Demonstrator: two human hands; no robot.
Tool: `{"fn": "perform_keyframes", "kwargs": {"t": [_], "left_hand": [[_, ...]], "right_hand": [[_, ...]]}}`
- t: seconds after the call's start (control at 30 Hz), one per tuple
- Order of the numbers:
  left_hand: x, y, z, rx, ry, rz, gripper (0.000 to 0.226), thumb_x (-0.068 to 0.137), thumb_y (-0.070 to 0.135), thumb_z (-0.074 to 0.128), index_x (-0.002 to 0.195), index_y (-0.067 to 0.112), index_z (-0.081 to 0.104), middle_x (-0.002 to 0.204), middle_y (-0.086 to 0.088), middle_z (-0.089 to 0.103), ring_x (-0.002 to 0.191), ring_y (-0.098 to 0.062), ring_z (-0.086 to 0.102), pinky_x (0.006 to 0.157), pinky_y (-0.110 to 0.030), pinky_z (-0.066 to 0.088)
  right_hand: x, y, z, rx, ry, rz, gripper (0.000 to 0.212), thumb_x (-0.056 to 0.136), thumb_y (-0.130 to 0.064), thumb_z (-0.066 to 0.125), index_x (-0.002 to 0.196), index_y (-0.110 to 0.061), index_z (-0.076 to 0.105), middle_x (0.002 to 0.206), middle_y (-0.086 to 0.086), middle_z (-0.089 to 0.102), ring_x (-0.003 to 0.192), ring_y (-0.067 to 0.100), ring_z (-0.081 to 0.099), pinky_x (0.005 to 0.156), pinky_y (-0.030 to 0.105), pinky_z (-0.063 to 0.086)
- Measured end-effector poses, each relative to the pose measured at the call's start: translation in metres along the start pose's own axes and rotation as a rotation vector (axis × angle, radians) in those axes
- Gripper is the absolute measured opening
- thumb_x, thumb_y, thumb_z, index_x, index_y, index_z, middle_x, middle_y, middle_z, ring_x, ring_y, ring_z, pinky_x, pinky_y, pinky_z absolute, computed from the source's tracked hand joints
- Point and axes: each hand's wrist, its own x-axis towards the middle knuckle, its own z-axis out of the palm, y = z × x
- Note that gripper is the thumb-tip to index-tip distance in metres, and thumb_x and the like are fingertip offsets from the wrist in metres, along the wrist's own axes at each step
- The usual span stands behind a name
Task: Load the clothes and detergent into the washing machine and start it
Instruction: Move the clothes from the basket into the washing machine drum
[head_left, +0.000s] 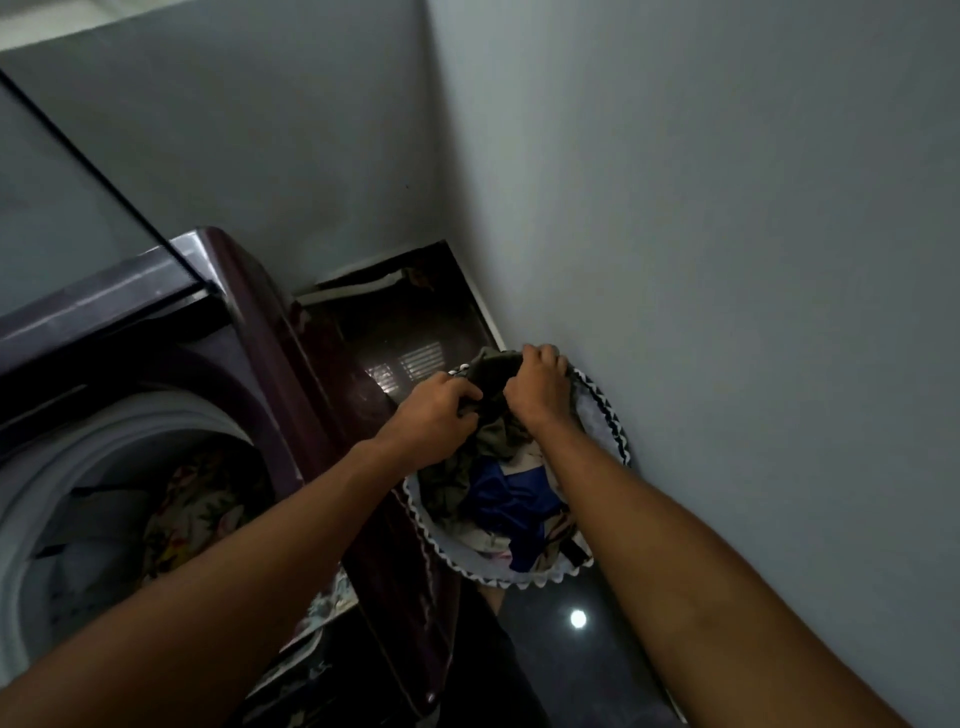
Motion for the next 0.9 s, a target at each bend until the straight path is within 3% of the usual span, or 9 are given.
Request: {"fn": "perform_keyframes", "kwargs": {"t": [0.1, 0.3, 0.4, 0.5, 0.6, 0.77, 0.83, 0.9], "left_hand": [[0.017, 0.001, 0.009, 0.000, -0.042, -0.024, 0.044, 0.091, 0.029, 0.061, 0.134, 0.020, 0.056, 0.139, -0.007, 0.047, 0.129, -0.025, 0.046, 0.108, -0.041, 0.042], [0.037, 0.005, 0.021, -0.078, -0.042, -0.066, 0.053, 0.092, 0.027, 0.061, 0.143, 0.019, 0.048, 0.149, -0.005, 0.039, 0.134, -0.024, 0.041, 0.112, -0.041, 0.039], [0.043, 0.009, 0.028, -0.106, -0.026, -0.067, 0.058, 0.091, 0.026, 0.063, 0.146, 0.018, 0.045, 0.152, -0.005, 0.038, 0.137, -0.024, 0.039, 0.114, -0.039, 0.037], [0.045, 0.014, 0.031, -0.137, -0.015, -0.077, 0.060, 0.091, 0.026, 0.063, 0.147, 0.018, 0.043, 0.151, -0.004, 0.037, 0.137, -0.022, 0.039, 0.114, -0.037, 0.036], [0.041, 0.018, 0.028, -0.164, 0.002, -0.068, 0.063, 0.091, 0.024, 0.063, 0.148, 0.017, 0.040, 0.151, -0.006, 0.037, 0.138, -0.022, 0.038, 0.115, -0.037, 0.035], [0.033, 0.019, 0.020, -0.241, 0.061, -0.116, 0.080, 0.082, 0.020, 0.070, 0.152, 0.016, 0.031, 0.149, -0.010, 0.035, 0.135, -0.028, 0.040, 0.112, -0.040, 0.038], [0.025, 0.022, 0.016, -0.259, 0.086, -0.136, 0.097, 0.077, 0.015, 0.075, 0.156, 0.017, 0.018, 0.153, -0.012, 0.029, 0.137, -0.030, 0.038, 0.112, -0.038, 0.037], [0.016, 0.023, 0.011, -0.311, 0.081, -0.148, 0.113, 0.073, 0.009, 0.078, 0.158, 0.021, 0.005, 0.154, -0.014, 0.025, 0.135, -0.029, 0.038, 0.108, -0.035, 0.038]], "right_hand": [[0.021, 0.007, 0.000, -0.130, 0.033, -0.026, 0.043, 0.090, -0.017, 0.056, 0.132, -0.013, 0.051, 0.138, 0.011, 0.046, 0.123, 0.031, 0.040, 0.100, 0.043, 0.041], [0.036, 0.024, 0.003, -0.120, -0.017, 0.122, 0.033, 0.097, -0.011, 0.048, 0.129, -0.011, 0.054, 0.135, 0.013, 0.045, 0.120, 0.033, 0.042, 0.100, 0.045, 0.043], [0.035, 0.033, 0.001, -0.073, 0.095, 0.053, 0.025, 0.097, -0.010, 0.045, 0.113, -0.009, 0.064, 0.120, 0.018, 0.055, 0.110, 0.035, 0.050, 0.092, 0.045, 0.046], [0.029, 0.031, -0.007, -0.042, 0.314, -0.017, 0.018, 0.095, -0.003, 0.052, 0.096, 0.003, 0.070, 0.098, 0.022, 0.062, 0.102, 0.039, 0.054, 0.086, 0.047, 0.049], [0.021, 0.019, -0.014, 0.009, 0.338, -0.027, 0.015, 0.092, -0.002, 0.056, 0.087, 0.001, 0.070, 0.091, 0.018, 0.066, 0.098, 0.036, 0.055, 0.086, 0.047, 0.047], [0.010, -0.011, -0.028, 0.655, 0.176, 0.384, 0.033, 0.101, -0.022, 0.040, 0.114, -0.001, 0.062, 0.116, 0.018, 0.065, 0.107, 0.034, 0.060, 0.090, 0.039, 0.048], [0.002, -0.019, -0.035, 0.840, 0.138, 0.396, 0.031, 0.099, -0.022, 0.042, 0.108, -0.003, 0.065, 0.112, 0.017, 0.067, 0.103, 0.032, 0.062, 0.089, 0.040, 0.051], [-0.011, -0.028, -0.045, 1.057, 0.066, 0.379, 0.025, 0.095, -0.021, 0.047, 0.087, -0.010, 0.068, 0.097, 0.013, 0.070, 0.092, 0.030, 0.065, 0.086, 0.044, 0.055]]}}
